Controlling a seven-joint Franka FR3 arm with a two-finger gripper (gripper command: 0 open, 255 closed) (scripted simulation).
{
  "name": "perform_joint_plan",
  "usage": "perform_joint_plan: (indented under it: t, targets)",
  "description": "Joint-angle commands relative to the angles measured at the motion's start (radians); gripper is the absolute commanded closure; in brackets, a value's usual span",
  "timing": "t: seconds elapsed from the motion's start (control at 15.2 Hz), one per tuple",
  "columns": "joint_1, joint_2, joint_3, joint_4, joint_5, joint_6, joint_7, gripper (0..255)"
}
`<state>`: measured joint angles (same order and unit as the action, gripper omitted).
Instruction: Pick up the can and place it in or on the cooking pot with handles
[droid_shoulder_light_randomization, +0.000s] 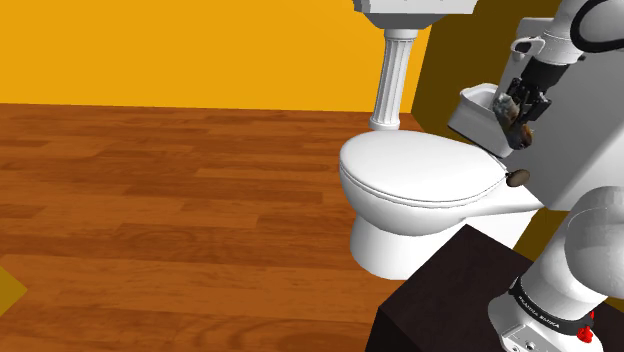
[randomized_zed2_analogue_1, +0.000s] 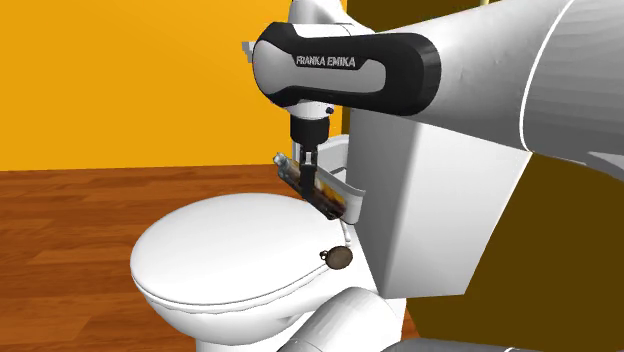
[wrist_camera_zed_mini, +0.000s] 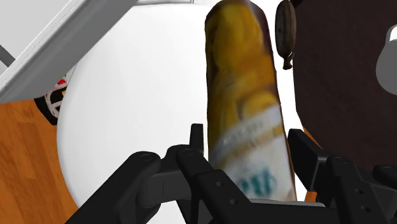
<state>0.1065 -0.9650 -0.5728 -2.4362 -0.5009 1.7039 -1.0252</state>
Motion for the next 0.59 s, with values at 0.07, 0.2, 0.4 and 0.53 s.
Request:
perform_joint_plan:
  t: [0.07, 0.2, 0.4, 0.53]
  targets:
    - [0.007, 0.008, 0.017, 0.042, 0.016, -0.035, -0.003, 255]
    - [0.011, 0.015, 0.026, 0.071, 0.025, -0.057, -0.006, 255]
    - [0.018, 0.028, 0.039, 0.116, 0.038, -0.089, -0.011, 255]
    - [0.023, 0.038, 0.046, 0.147, 0.046, -0.111, -0.014, 255]
